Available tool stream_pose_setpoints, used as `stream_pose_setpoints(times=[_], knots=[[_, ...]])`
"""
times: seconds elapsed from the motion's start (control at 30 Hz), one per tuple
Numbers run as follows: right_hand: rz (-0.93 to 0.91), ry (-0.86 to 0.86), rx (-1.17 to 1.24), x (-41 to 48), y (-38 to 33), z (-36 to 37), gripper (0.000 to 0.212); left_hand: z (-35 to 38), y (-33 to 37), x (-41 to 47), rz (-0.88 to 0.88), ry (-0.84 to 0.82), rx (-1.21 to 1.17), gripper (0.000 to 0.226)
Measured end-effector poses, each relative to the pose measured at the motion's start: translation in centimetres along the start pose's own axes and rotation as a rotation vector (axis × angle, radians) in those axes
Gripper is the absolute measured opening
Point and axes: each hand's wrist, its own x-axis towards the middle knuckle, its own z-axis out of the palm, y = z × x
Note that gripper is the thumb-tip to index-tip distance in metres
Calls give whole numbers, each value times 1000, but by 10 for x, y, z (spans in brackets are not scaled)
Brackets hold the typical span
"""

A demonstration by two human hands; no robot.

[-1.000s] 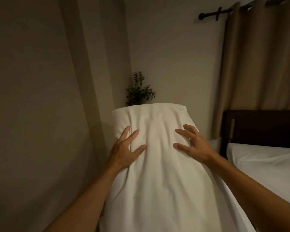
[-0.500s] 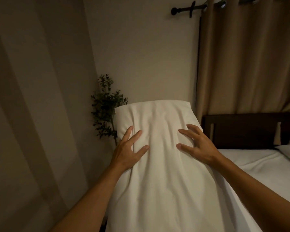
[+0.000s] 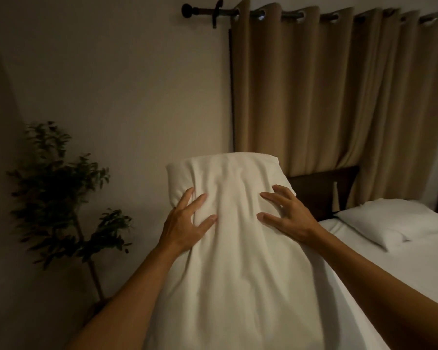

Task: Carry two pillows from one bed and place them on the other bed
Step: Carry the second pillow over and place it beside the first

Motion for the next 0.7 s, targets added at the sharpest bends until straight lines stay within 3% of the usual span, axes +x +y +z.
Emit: stream_pose_setpoints(times=[0.27, 0.7], knots=[[121, 57, -69, 53, 65, 2, 64, 88, -35, 86, 95, -55, -92, 75], [180, 62, -67, 191, 237, -12, 71, 250, -62, 246, 92, -145, -117, 78]])
